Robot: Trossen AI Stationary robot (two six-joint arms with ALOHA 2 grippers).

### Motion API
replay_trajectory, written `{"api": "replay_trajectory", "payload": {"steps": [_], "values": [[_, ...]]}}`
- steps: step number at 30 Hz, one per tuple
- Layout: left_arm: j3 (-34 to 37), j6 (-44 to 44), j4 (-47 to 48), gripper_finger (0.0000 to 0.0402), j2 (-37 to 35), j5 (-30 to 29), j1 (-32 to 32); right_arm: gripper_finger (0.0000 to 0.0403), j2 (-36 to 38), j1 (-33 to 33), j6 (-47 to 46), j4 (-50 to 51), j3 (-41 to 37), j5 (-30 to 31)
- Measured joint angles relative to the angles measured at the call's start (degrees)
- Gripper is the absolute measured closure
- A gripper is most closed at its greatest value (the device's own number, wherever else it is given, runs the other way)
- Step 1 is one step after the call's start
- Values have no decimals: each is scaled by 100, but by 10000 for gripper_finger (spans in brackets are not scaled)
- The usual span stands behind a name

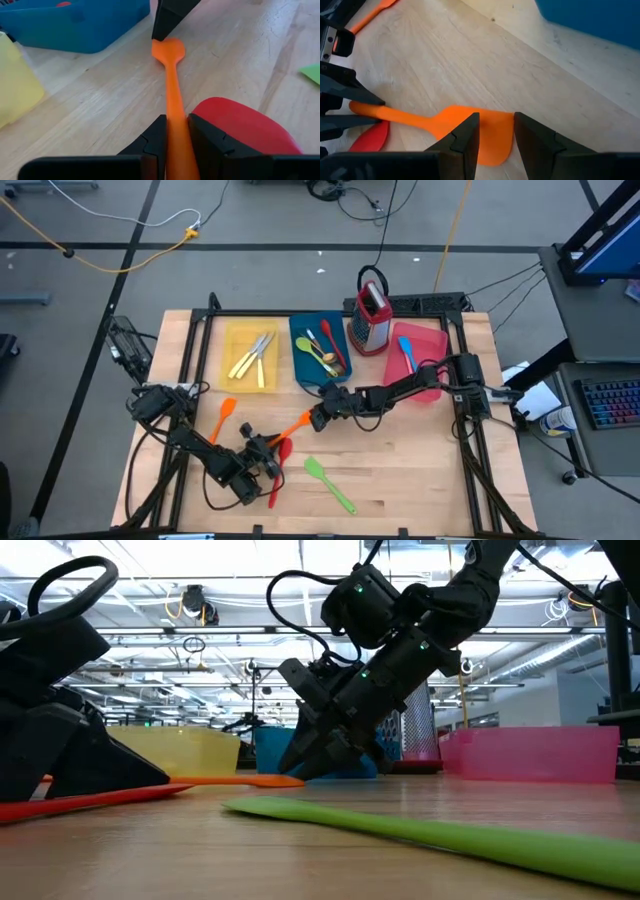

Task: Pick & Place Kitchen Items
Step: Put the right orange spatula into the pink bin

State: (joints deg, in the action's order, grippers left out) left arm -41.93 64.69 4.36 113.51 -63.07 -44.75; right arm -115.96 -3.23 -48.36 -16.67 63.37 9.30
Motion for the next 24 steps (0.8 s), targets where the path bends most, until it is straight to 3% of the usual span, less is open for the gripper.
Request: {"api": "replay_trajectory", "payload": {"steps": [24], "values": [[0, -393, -13, 325, 0, -389, 149, 287, 2, 29, 179, -317, -11, -557]]}}
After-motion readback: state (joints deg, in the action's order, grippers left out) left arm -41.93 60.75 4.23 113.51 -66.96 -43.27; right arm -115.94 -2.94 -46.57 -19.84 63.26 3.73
